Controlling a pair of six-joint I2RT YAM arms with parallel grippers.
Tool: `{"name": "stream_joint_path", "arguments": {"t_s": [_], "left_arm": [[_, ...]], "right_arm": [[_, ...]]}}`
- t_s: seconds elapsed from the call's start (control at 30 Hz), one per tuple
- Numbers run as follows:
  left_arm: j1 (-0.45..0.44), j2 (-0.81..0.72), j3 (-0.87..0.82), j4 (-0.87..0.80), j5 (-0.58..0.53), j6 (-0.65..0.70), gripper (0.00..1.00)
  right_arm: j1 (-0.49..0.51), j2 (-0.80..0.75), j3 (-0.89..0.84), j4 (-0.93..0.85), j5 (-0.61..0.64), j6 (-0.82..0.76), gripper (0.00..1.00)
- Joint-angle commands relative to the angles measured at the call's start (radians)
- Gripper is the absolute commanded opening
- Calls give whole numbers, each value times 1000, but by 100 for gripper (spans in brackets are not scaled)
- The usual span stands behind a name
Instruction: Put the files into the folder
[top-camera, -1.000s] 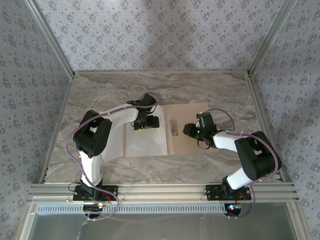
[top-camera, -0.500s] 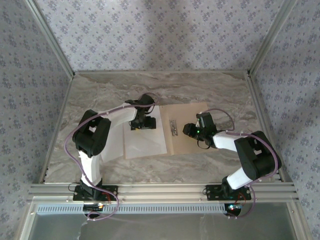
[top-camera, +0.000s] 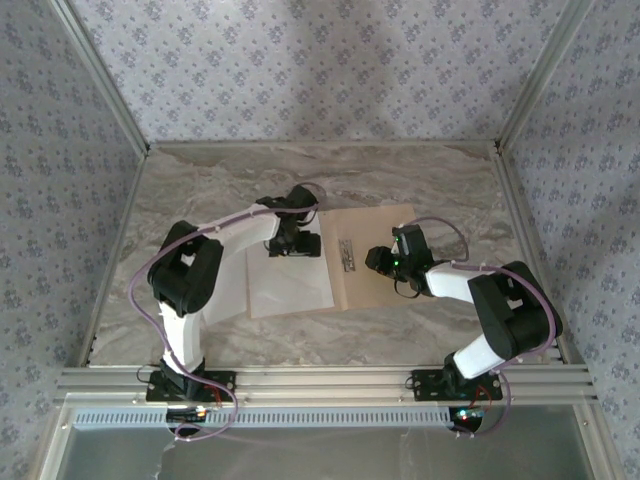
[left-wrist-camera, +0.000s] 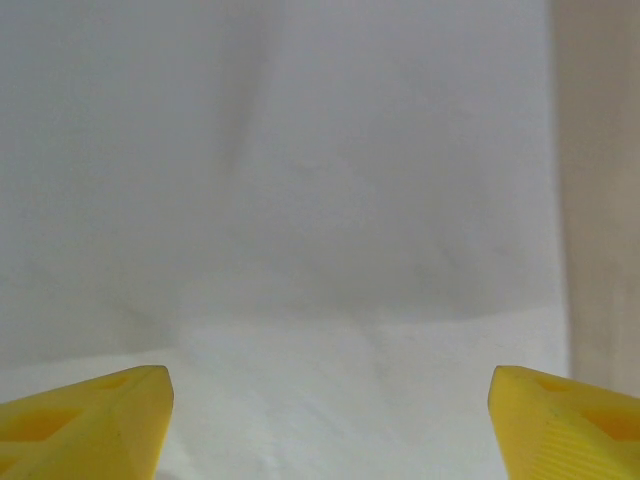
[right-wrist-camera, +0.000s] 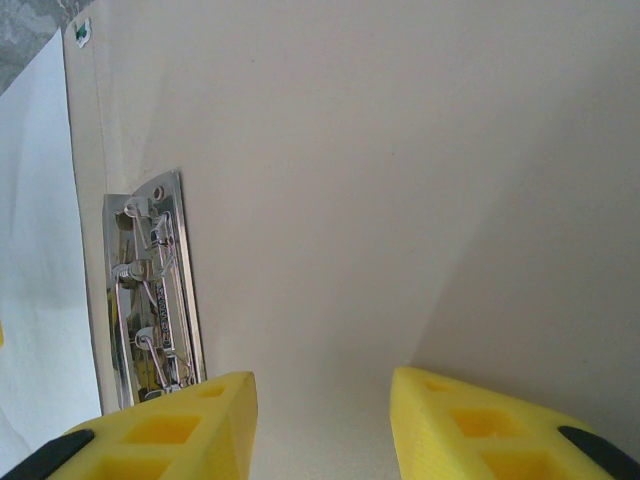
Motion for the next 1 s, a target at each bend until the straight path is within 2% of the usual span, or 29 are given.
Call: {"name": "stream_joint_path", "arguments": {"t_s": [0.0, 0.3, 0.53, 0.97], "left_arm": [[-35, -34, 12, 11, 60, -9, 82], [-82, -29, -79, 116, 179, -77, 80], [-82, 1, -83, 97, 148, -50, 80], [-89, 39, -31, 98, 191, 16, 79]], "right_arm": [[5, 47, -28, -93, 23, 20, 43], [4, 48, -28, -94, 23, 22, 43], [6, 50, -29, -92, 21, 22, 43], [9, 51, -29, -94, 21, 25, 43]]}}
